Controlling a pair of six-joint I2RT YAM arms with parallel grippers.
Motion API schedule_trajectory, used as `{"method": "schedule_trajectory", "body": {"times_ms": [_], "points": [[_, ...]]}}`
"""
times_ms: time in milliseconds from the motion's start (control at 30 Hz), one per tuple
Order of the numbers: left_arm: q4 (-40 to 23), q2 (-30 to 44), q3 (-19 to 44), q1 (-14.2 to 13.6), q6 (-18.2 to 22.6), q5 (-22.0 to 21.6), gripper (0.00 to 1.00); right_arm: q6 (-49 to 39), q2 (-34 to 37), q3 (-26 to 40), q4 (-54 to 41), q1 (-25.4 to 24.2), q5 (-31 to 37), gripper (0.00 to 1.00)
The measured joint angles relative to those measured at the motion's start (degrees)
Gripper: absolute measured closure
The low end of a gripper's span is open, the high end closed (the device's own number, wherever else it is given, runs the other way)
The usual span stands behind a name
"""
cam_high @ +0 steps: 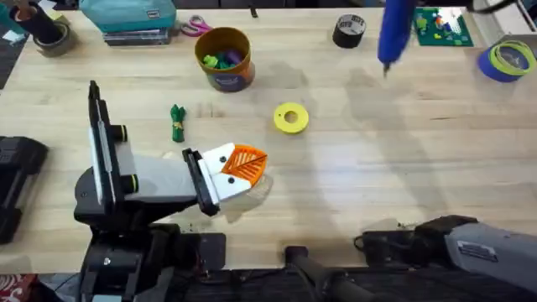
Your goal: Pick up the gripper from the table and insert it into the empty holder that is missing its gripper. Then pick up a screw, insert it into the mounting hole, and use the screwdriver to tighten it. Finally, clean up the table by picking up the vegetable and placing it into the bucket.
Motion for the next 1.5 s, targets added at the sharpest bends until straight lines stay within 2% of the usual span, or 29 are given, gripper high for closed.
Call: {"method": "schedule_trajectory", "body": {"times_ms": [267, 367, 600, 833, 1000, 1300, 1500], "points": [[0.00, 0.00, 0.00, 0.00, 0.00, 0.00, 0.985, 0.02, -5.04, 0.83, 14.35, 8.88, -0.28, 0.978], [0.00, 0.00, 0.00, 0.00, -0.02, 0.00, 0.985, 0.02, -6.80, 1.09, 19.03, 11.71, -2.54, 0.978], [0.00, 0.00, 0.00, 0.00, -0.02, 0.00, 0.985, 0.17, -8.42, 1.35, 29.58, 16.52, -13.25, 0.978], [0.00, 0.00, 0.00, 0.00, 0.00, 0.00, 0.985, 1.65, -8.39, 1.37, 32.75, 18.88, -23.62, 0.978], [0.00, 0.00, 0.00, 0.00, 0.00, 0.00, 0.985, 2.41, -8.15, 0.92, 40.46, 20.19, -31.50, 0.978], [0.00, 0.00, 0.00, 0.00, -0.02, 0.00, 0.985, 8.59, -6.93, -8.63, 59.06, 21.64, -40.84, 0.978], [0.00, 0.00, 0.00, 0.00, -0.02, 0.00, 0.985, 14.19, -3.96, -14.85, 67.39, 21.64, -45.51, 0.978]]}}
